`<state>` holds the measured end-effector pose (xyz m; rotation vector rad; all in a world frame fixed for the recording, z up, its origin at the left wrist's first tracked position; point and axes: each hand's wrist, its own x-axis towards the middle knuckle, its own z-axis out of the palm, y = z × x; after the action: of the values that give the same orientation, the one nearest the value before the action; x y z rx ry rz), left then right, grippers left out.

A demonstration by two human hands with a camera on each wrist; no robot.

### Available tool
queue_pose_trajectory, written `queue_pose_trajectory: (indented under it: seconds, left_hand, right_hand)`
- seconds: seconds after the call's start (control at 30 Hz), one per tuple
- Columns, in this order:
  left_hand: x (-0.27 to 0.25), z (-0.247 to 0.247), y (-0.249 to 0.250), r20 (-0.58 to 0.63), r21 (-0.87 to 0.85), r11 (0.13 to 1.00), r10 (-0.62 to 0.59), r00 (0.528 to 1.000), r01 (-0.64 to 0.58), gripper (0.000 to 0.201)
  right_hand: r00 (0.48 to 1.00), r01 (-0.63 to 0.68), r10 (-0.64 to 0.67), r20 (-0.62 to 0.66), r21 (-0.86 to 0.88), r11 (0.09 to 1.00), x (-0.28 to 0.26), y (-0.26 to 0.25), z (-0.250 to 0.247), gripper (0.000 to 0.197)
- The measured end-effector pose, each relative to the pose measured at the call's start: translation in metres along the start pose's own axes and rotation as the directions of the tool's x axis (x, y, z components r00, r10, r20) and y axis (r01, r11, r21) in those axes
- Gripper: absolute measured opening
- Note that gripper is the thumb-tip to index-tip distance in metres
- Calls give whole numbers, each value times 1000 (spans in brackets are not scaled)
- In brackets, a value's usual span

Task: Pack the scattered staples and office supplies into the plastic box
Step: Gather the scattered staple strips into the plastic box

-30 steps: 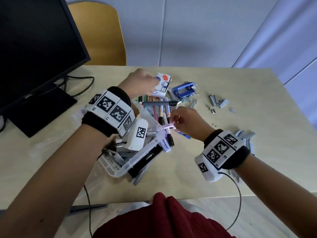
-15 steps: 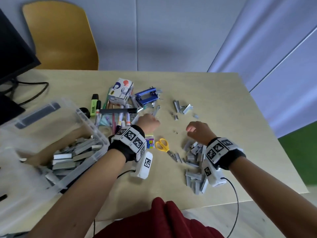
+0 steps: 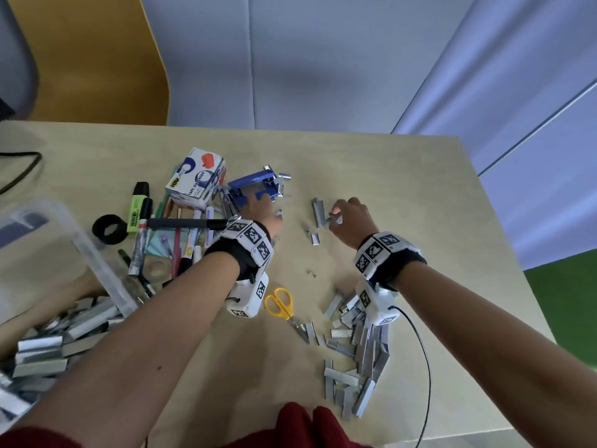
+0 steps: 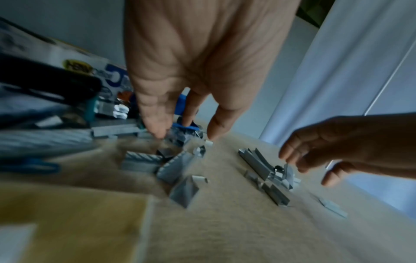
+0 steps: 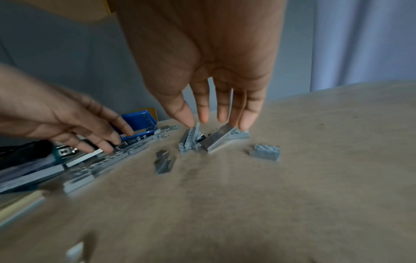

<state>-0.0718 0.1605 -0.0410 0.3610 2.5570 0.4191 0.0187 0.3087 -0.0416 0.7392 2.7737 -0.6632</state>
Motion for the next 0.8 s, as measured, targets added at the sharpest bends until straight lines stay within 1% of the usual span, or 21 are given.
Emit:
queue_pose_trajectory:
  seconds: [0.07,0.17,0.23,0.3,0.37,0.47,0.57,0.63,0.67,0.73,0.8]
  left_hand:
    - [7,6,4,-35,16,1000,-7,999,7,38]
    - [17,14,7,-65,56,998,26,998,-23,40]
    - [23,17,8,-85,102,994,52,995,-43,44]
    - [27,19,10,-108,129,990,71,992,-57,43]
    - [30,20,12,-119,134,988,93,989,-76,35]
    - [30,22,13,-109,110,990,105,988,-93,24]
    - [26,23,13,-81,88,991,110,991,-103,28]
    - [21,24,12,-52,65,993,102,993,-98,34]
    - [19,25,12,-42,51,994,103,994,-101,34]
    - [13,26,10,-31,5,994,107,994,-107,29]
    - [8,26,7,-31,-100,990,98,995,-101,22]
  right_hand:
    - [998,-59,59,-8,1,998,9,-4,-2,37]
    - [988,-153,153,20,4,988,22,-12,-1,40]
    - [984,-170,171,55,-24,985,28,-16,3,47]
    - [986,-145,149,74,-59,988,30,-21,9,49]
    - [993,-87,92,67,-81,993,28,-24,15,44]
    - [997,-13,18,72,-63,998,21,-25,22,39]
    - [994,28,-23,102,-48,998,12,-21,24,37]
    - [992,37,-36,120,-6,999,7,-18,24,30]
    - [992,31,-35,120,36,999,4,-15,24,25]
    - [994,2,-15,107,118,993,0,-10,25,22]
    - [995,-25,8,97,176,984,-4,-6,25,21]
